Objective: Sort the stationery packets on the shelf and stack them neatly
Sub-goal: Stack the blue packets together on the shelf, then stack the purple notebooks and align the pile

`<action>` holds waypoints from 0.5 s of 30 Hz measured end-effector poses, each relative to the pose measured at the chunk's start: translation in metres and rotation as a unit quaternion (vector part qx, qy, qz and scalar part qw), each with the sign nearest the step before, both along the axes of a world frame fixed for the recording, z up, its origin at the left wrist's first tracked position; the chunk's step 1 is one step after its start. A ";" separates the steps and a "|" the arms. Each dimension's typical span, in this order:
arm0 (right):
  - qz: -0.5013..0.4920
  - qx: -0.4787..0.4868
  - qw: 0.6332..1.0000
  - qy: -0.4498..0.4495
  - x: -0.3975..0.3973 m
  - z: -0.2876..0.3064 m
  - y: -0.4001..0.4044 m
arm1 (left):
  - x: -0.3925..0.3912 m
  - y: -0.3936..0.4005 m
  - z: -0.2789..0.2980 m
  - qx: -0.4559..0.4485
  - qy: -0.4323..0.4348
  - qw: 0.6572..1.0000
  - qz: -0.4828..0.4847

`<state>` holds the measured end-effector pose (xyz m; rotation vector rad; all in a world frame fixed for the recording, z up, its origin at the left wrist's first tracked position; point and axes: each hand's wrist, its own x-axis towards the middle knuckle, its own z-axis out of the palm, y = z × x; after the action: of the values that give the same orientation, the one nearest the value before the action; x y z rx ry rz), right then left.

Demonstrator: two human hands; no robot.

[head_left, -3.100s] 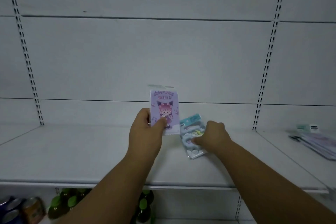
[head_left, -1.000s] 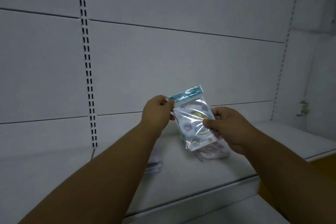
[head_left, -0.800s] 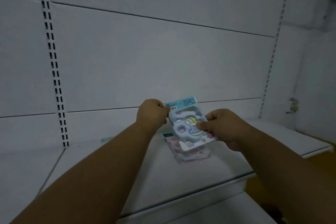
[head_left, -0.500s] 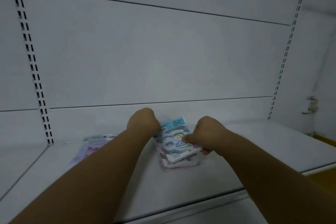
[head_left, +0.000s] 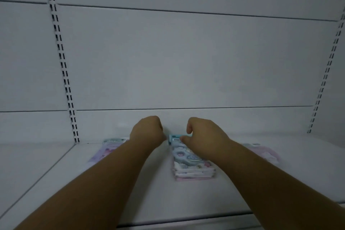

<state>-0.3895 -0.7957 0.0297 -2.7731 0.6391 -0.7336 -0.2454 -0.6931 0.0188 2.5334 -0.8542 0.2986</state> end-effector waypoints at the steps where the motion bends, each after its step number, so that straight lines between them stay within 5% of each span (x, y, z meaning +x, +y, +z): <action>1: 0.015 0.005 1.000 -0.017 0.005 0.001 0.008 | 0.002 0.012 0.002 -0.007 0.000 1.000 -0.004; 15: 0.006 0.029 0.999 0.025 0.093 -0.013 0.134 | 0.050 0.176 -0.011 -0.069 0.052 0.996 0.001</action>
<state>-0.2965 -0.6619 0.0166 -2.7478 0.6430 -0.6360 -0.1951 -0.5168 0.0081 2.4004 -0.7643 0.2171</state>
